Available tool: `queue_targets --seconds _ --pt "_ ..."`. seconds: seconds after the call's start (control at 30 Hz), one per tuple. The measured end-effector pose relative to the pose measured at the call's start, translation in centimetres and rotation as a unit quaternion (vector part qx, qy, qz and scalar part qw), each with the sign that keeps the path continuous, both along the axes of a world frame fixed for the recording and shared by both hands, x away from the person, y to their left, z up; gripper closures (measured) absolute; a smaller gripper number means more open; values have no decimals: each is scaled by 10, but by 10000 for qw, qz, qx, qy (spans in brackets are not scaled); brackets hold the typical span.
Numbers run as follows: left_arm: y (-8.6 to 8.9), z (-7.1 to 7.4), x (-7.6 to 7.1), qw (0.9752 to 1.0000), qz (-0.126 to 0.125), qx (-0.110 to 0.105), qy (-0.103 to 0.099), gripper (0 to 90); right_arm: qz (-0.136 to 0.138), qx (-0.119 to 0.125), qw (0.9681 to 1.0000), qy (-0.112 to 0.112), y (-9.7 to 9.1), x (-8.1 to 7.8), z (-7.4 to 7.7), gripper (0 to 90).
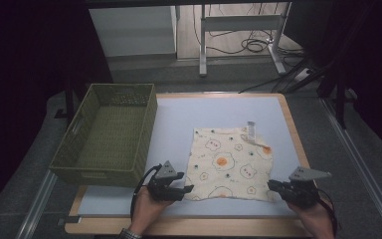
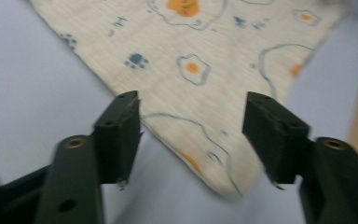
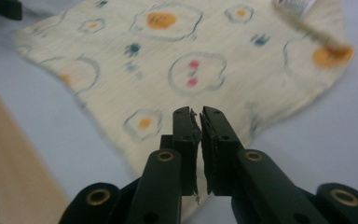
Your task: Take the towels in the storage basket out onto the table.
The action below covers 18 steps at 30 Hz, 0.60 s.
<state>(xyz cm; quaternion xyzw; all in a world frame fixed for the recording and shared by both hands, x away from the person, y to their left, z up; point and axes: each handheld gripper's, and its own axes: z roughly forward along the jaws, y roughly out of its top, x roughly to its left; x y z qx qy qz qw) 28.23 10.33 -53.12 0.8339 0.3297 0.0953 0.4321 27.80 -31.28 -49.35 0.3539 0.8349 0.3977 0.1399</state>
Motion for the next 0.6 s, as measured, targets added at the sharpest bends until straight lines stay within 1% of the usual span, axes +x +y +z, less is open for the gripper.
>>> queue_targets --seconds 0.03,0.07,0.1,0.13,0.17,0.2,0.23,0.27,0.33,0.37,0.4,0.47,0.5,0.53,0.57,0.6 --pt "-3 -2 3 9999 38 85 -38 326 -3 -26 10000 -40 4 9 1 853" --pt "-5 -4 5 9998 79 153 -75 326 5 10 10000 -36 7 18 1 858" --pt "-8 -5 7 9996 129 211 -97 296 20 41 10000 -19 11 27 1 861" --pt "-10 -7 8 9995 157 262 -104 284 25 8 10000 -47 15 37 0 861" --pt "-12 -9 10 9993 176 314 -94 252 16 -100 9999 -98 24 55 -2 861" --pt "-13 -11 11 9990 184 397 -92 252 16 -100 9999 -98 24 55 -2 861" --pt "-16 -13 13 9979 266 583 -52 224 -37 -167 9998 -127 30 72 -4 861" --pt "-16 -13 13 9979 266 583 -52 210 -37 -167 9998 -127 30 72 -4 861" --pt "-17 -14 14 9978 253 618 14 203 -107 -176 9997 -114 35 89 -7 861" --pt "-17 -14 15 9978 230 614 48 184 -162 -222 9996 -101 41 104 -10 861" --pt "-17 -14 15 9978 230 614 48 182 -162 -222 9996 -101 41 104 -10 861" --pt "-17 -14 15 9978 238 625 37 181 -188 -290 9994 -49 47 119 -13 861" --pt "-17 -14 15 9978 237 623 37 181 -212 -340 9992 -45 50 125 -15 861" --pt "-17 -14 15 9978 236 621 39 180 -239 -539 9982 -84 55 136 -20 861" --pt "-17 -14 15 9978 238 619 37 180 -270 -667 9973 -109 56 141 -22 861" --pt "-17 -14 15 9978 238 619 37 180 -270 -667 9973 -109 56 141 -22 861"
